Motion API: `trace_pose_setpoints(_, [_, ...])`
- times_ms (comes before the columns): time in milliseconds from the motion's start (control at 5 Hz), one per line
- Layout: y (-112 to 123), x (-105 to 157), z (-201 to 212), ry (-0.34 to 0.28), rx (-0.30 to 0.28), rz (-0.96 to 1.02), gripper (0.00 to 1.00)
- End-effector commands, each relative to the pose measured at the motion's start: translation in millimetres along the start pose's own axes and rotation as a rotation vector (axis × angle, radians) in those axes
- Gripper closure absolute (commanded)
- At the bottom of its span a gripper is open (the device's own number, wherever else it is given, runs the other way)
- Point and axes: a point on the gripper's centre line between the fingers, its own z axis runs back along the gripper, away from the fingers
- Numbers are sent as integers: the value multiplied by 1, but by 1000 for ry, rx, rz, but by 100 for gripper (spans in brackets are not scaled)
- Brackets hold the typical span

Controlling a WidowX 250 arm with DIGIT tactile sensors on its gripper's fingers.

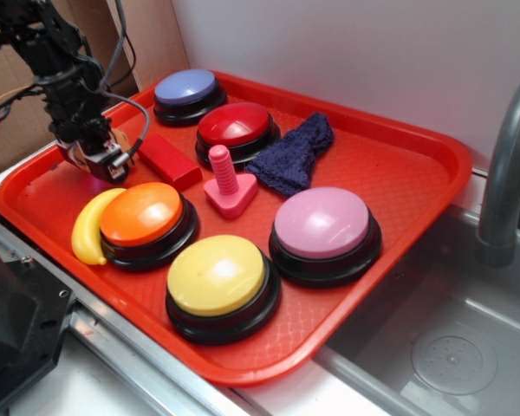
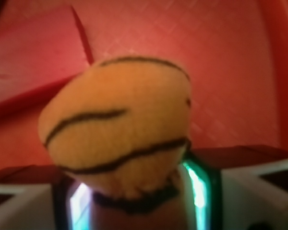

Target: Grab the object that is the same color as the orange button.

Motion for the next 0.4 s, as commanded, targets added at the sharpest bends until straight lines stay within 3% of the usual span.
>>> trace_pose_setpoints(0, [-39, 15, 64, -61, -20, -11, 100])
trace_pose_setpoints(200, [-68, 18, 83, -55, -41, -66, 100])
